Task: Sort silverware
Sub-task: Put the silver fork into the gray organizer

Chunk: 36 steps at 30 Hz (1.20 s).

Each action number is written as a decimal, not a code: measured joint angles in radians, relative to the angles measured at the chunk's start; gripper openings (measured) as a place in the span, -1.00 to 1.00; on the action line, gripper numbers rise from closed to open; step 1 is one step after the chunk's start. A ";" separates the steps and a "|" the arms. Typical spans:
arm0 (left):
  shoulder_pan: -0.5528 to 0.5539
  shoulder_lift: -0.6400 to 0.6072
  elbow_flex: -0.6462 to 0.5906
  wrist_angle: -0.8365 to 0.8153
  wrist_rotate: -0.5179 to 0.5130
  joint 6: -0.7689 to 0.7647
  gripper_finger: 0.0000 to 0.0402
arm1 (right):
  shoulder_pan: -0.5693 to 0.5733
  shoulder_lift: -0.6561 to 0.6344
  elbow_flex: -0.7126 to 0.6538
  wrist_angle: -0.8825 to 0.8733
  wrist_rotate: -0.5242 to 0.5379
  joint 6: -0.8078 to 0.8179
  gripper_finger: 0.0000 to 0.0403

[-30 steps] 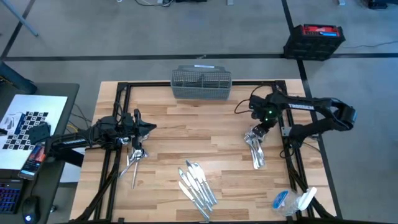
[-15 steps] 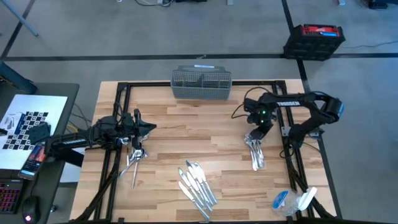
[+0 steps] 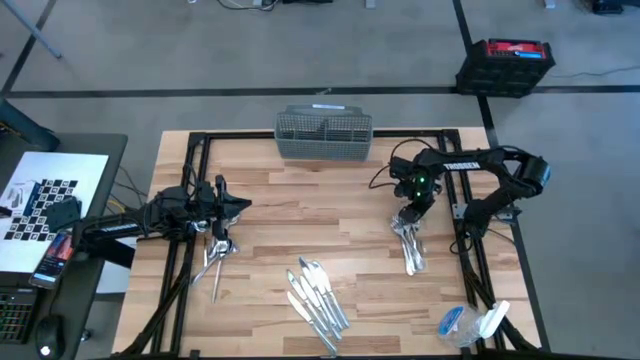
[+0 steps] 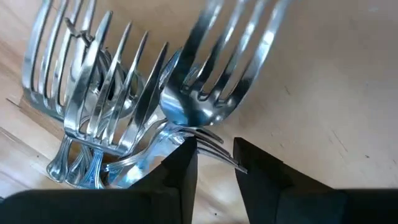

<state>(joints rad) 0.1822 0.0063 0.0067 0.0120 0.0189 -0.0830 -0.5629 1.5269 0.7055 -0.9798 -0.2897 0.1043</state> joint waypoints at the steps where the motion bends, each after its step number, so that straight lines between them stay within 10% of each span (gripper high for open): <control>1: 0.000 0.000 0.000 0.000 0.000 0.000 -1.00 | 0.000 0.000 0.000 0.000 0.000 0.000 -0.65; 13: 0.000 0.000 0.000 0.000 0.000 0.000 -1.00 | 0.002 -0.069 0.070 -0.134 -0.026 -0.021 -1.00; 26: 0.000 0.000 0.000 0.000 0.000 0.000 -1.00 | 0.116 -0.316 0.375 -0.227 0.404 0.154 -1.00; 36: 0.000 0.000 0.000 0.000 0.000 0.000 -1.00 | 0.146 -0.278 0.642 0.032 0.544 0.064 -1.00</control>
<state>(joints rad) 0.1822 0.0063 0.0067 0.0120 0.0187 -0.0830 -0.4168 1.2490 1.3471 -0.9477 0.2545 0.1685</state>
